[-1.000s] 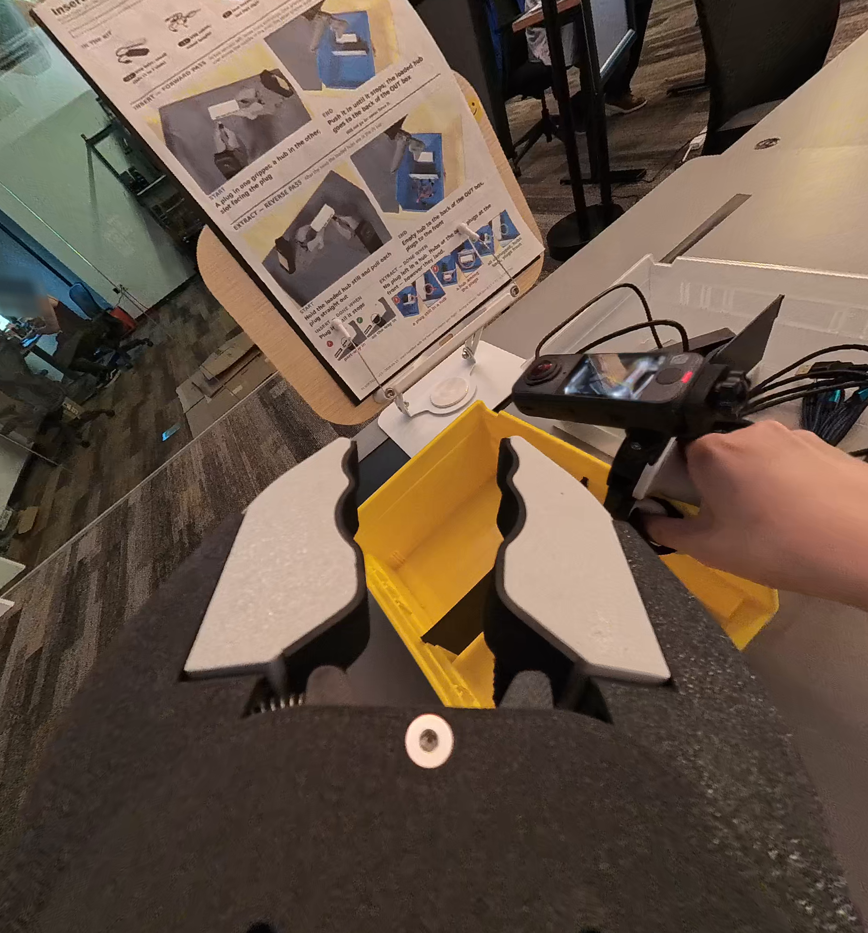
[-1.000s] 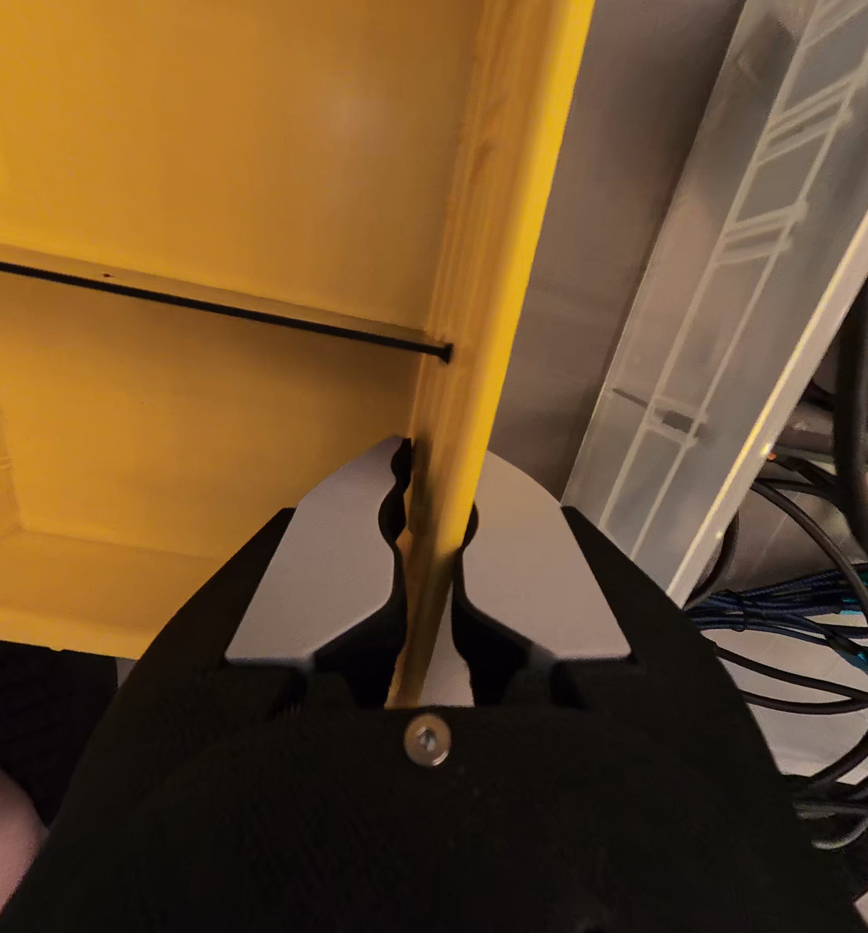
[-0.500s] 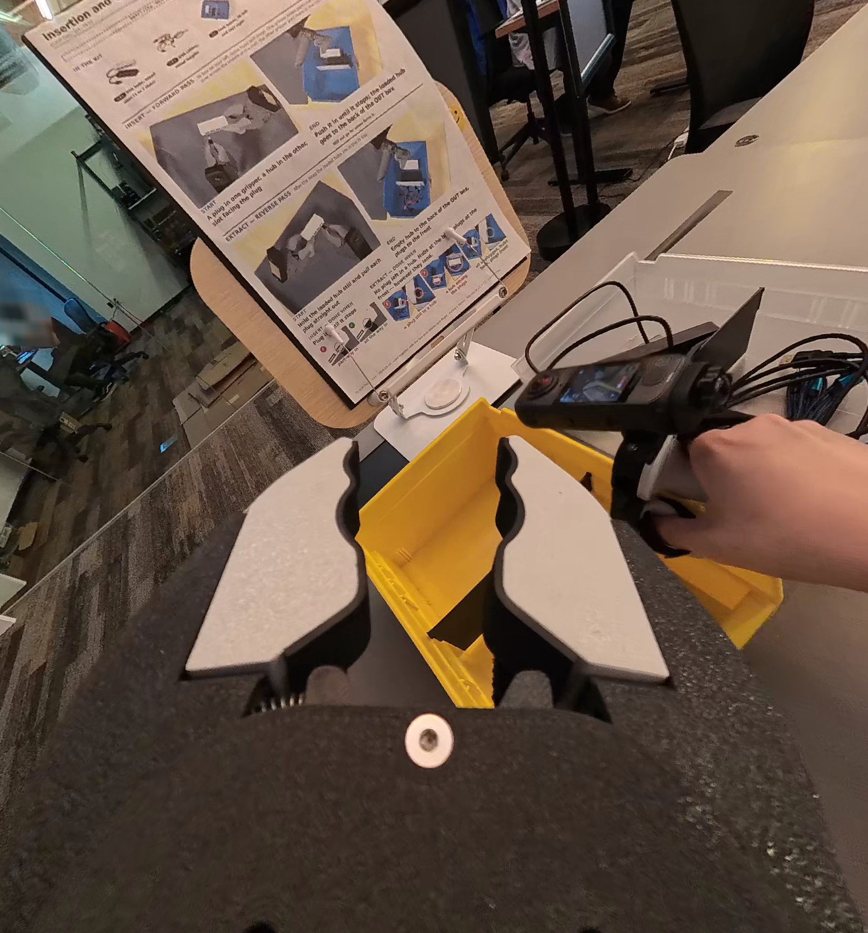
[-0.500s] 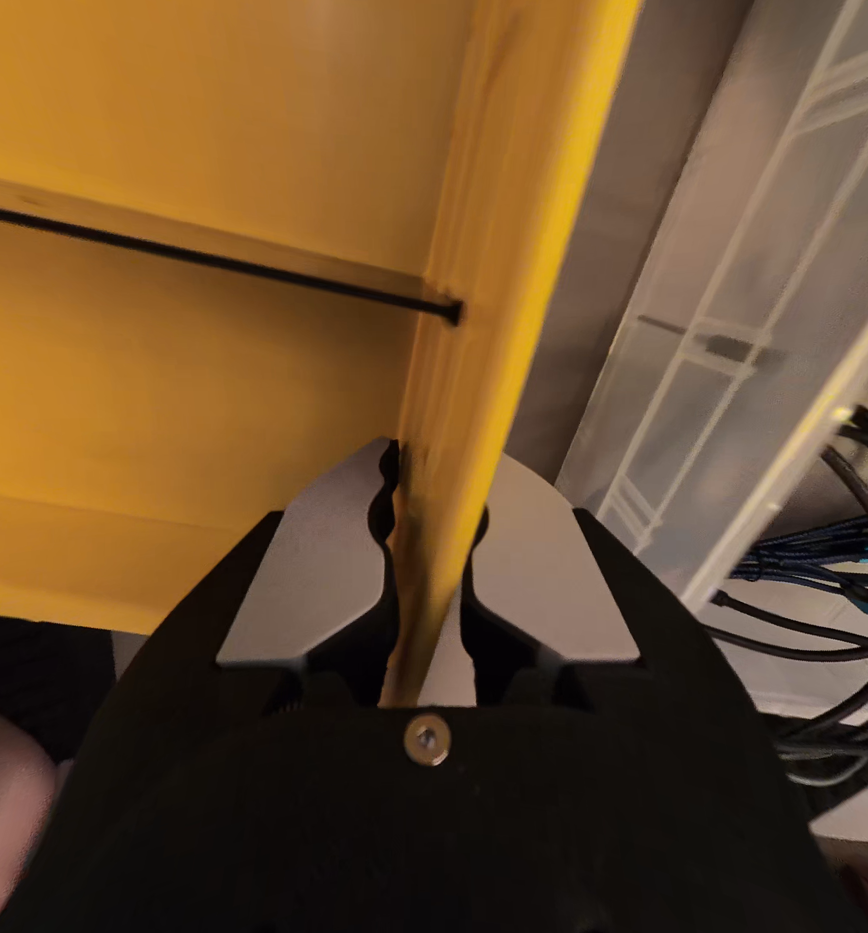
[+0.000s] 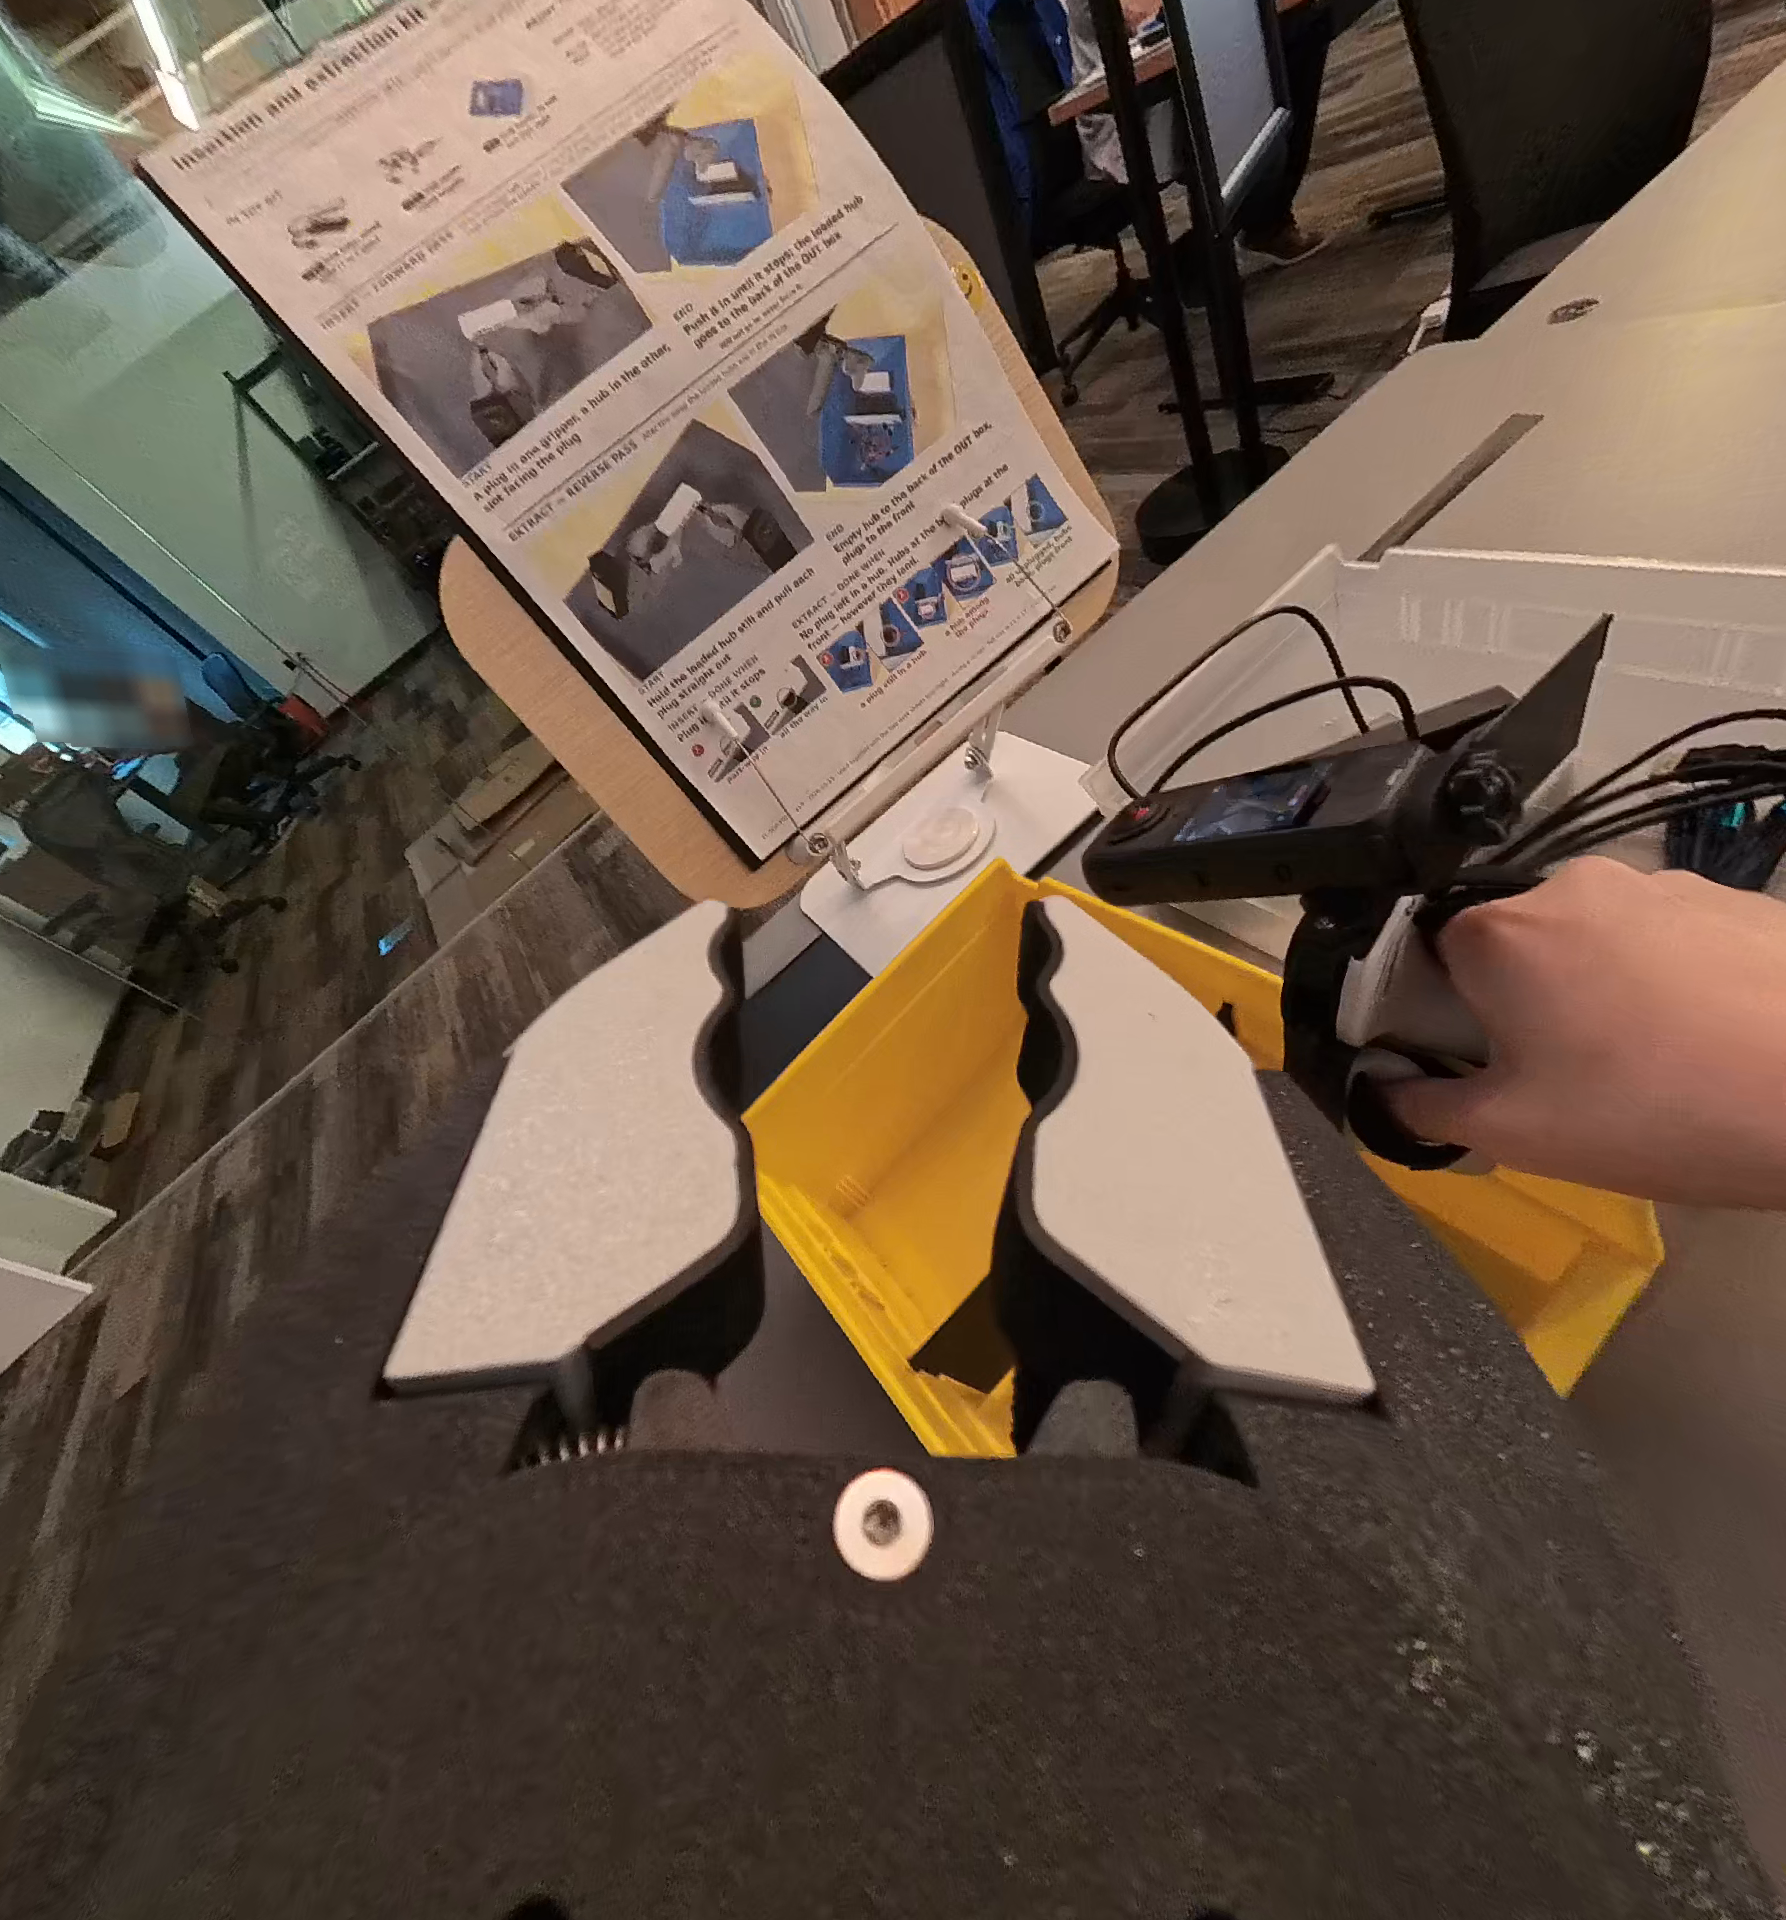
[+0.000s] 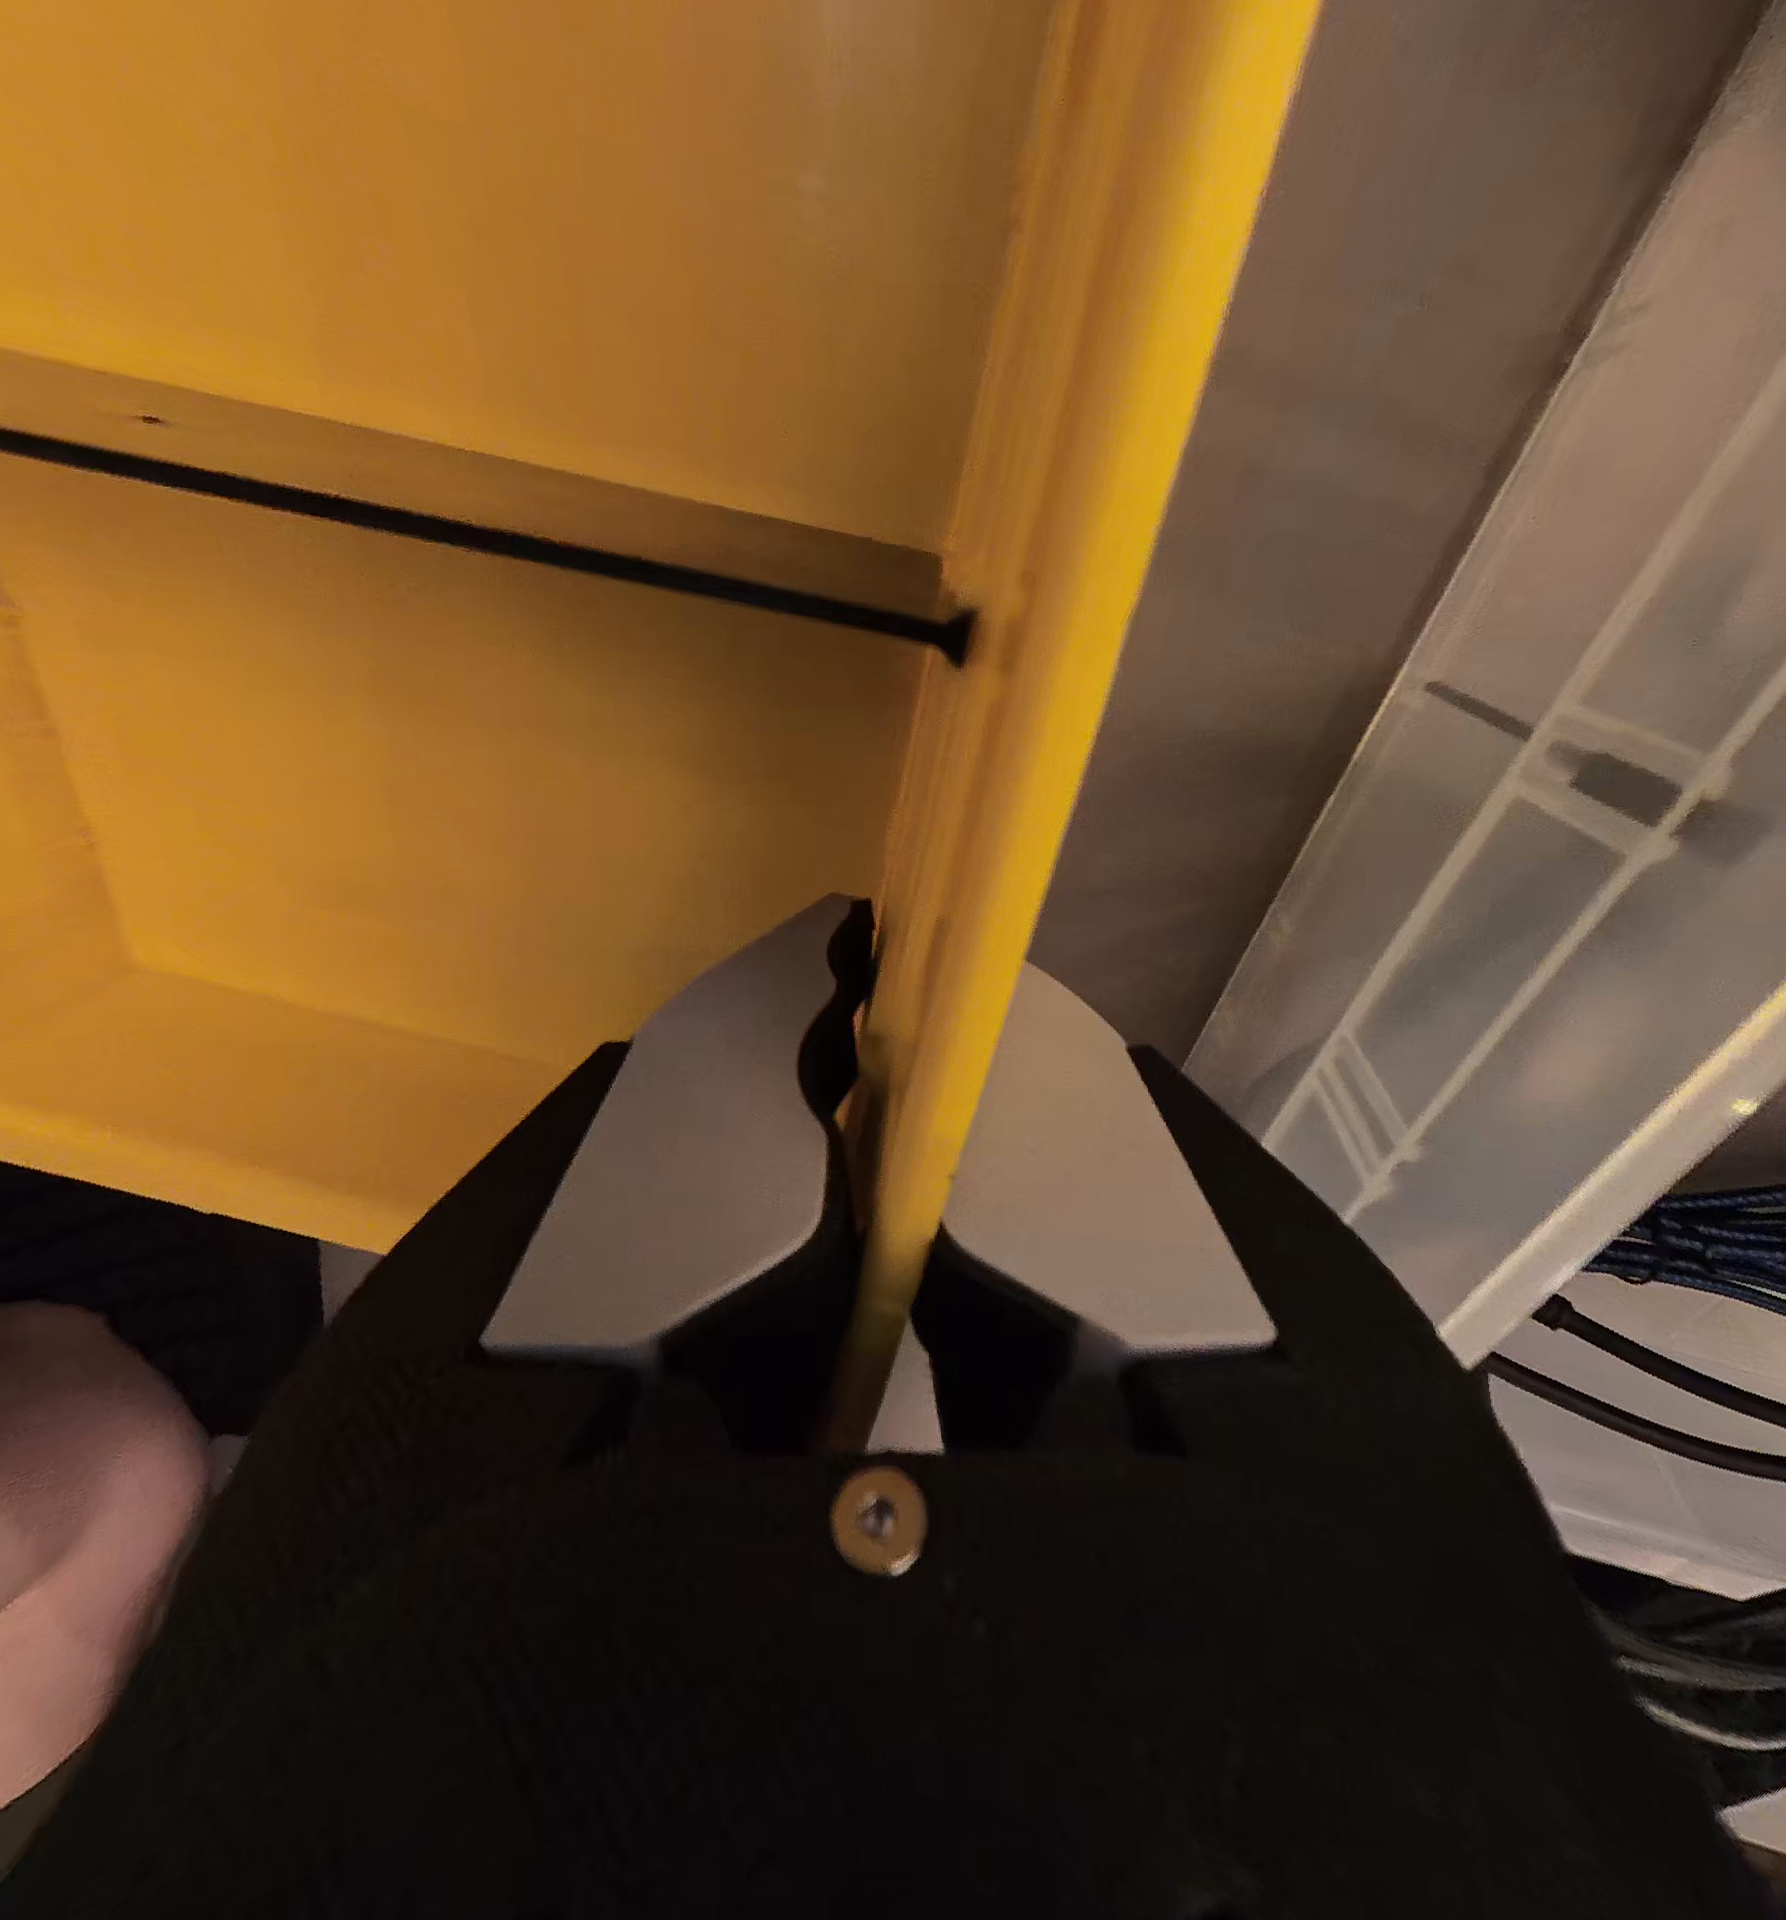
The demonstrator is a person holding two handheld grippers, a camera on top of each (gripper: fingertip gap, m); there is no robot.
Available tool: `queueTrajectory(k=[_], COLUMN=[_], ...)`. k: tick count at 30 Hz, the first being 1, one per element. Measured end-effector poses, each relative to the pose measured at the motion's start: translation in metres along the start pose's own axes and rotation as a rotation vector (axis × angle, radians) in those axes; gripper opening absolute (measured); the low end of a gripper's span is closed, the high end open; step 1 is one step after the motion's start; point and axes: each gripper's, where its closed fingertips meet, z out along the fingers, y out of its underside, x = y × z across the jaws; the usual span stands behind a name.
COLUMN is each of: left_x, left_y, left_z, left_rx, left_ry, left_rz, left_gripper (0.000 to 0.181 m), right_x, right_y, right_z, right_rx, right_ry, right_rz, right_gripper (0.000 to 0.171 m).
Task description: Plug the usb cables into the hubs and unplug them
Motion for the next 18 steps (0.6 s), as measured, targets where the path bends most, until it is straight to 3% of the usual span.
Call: queueTrajectory(k=[18], left_x=[-0.024], left_y=[-0.004], left_z=[-0.006], left_rx=[0.024], left_ry=[-0.172], left_rz=[-0.012], left_gripper=[0.052], right_x=[-0.001], right_y=[-0.006], right_z=[-0.019], right_rx=[-0.046], right_ry=[-0.045], right_rz=[-0.082], right_gripper=[0.003])
